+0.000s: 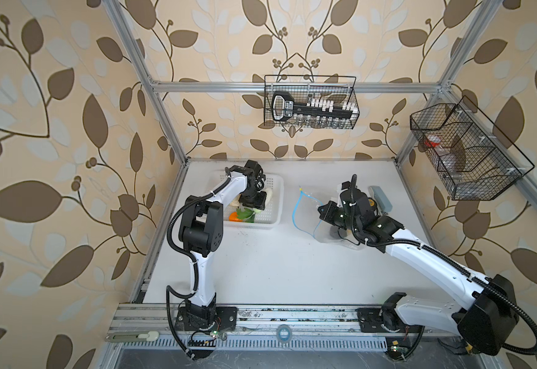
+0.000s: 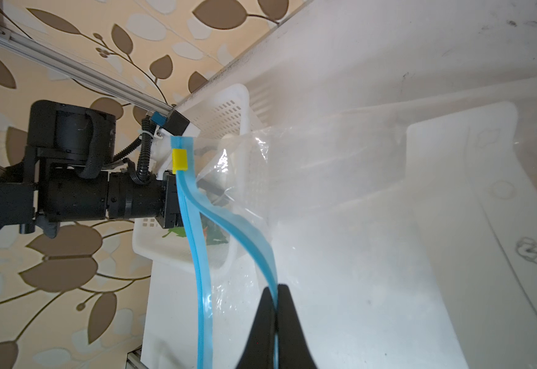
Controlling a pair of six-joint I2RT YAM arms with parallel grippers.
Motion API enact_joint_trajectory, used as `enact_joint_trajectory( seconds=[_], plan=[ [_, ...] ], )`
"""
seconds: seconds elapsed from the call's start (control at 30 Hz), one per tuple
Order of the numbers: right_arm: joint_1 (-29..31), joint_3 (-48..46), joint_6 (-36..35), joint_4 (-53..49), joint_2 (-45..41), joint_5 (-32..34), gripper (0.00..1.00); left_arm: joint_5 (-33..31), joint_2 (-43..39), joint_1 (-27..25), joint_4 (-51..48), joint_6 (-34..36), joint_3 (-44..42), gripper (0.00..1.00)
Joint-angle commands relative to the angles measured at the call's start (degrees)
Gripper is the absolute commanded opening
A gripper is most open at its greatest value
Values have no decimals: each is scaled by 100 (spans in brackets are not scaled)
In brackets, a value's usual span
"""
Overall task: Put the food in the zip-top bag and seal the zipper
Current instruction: 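Lower the left gripper into the basket and grasp the white cabbage, then lift the cabbage and carry it with the left gripper toward the bag mouth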
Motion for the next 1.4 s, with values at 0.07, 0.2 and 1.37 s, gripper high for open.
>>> enact_joint_trajectory(
  seconds=[0.07, 0.2, 1.37],
  plan=[
    [65, 63, 23, 24, 31, 80, 0, -323, -715, -105, -441, 172, -50, 31],
    [149, 117, 5, 14, 112, 108, 0, -570, -1041, -325, -602, 139, -51, 30],
    [642, 456, -960, 23, 537, 1171, 0, -1174, -1998, -2211, -3153, -171, 1137, 29]
  ],
)
